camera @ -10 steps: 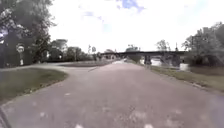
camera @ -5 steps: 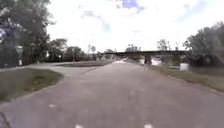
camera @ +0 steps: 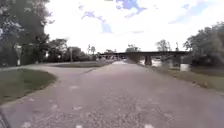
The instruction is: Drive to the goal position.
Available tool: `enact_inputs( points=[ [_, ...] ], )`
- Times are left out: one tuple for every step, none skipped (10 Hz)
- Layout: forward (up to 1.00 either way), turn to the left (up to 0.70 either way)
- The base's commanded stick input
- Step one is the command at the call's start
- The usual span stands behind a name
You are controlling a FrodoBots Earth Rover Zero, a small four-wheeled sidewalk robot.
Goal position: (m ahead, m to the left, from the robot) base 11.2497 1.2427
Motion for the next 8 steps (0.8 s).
enact_inputs(
  points=[
    [1.00, 0.00],
    [1.00, 0.00],
    [1.00, 0.00],
    [1.00, 0.00],
    [1.00, 0.00],
    [1.00, 0.00],
    [1.00, 0.00],
    [1.00, 0.00]
  ],
)
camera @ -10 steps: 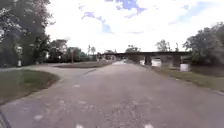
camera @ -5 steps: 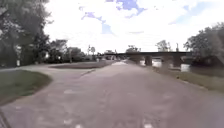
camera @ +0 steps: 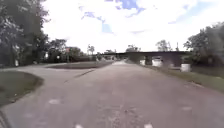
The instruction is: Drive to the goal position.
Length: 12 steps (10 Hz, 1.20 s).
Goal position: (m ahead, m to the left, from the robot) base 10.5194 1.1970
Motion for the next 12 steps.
enact_inputs(
  points=[
    [1.00, 0.00],
    [1.00, 0.00],
    [1.00, 0.00],
    [1.00, 0.00],
    [1.00, 0.00],
    [1.00, 0.00],
    [1.00, 0.00],
    [1.00, 0.00],
    [1.00, 0.00],
    [1.00, 0.00],
    [1.00, 0.00],
    [1.00, 0.00]
  ],
)
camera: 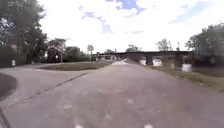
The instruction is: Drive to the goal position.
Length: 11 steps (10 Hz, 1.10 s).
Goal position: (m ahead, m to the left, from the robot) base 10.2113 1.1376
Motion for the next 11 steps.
enact_inputs(
  points=[
    [1.00, 0.00],
    [1.00, 0.00],
    [1.00, 0.00],
    [1.00, 0.00],
    [1.00, 0.00],
    [1.00, 0.00],
    [1.00, 0.00],
    [1.00, 0.00],
    [1.00, 0.00],
    [1.00, 0.00],
    [1.00, 0.00]
  ],
)
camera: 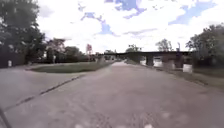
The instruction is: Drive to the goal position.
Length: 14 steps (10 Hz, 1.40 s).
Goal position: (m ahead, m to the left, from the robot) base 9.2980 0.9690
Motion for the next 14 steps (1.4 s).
enact_inputs(
  points=[
    [1.00, 0.00],
    [1.00, 0.00],
    [1.00, 0.00],
    [1.00, 0.00],
    [1.00, 0.00],
    [1.00, 0.00],
    [1.00, 0.00],
    [1.00, 0.00],
    [1.00, 0.00],
    [1.00, 0.00],
    [1.00, 0.00],
    [1.00, 0.27],
    [1.00, 0.27],
    [1.00, 0.27]
  ],
)
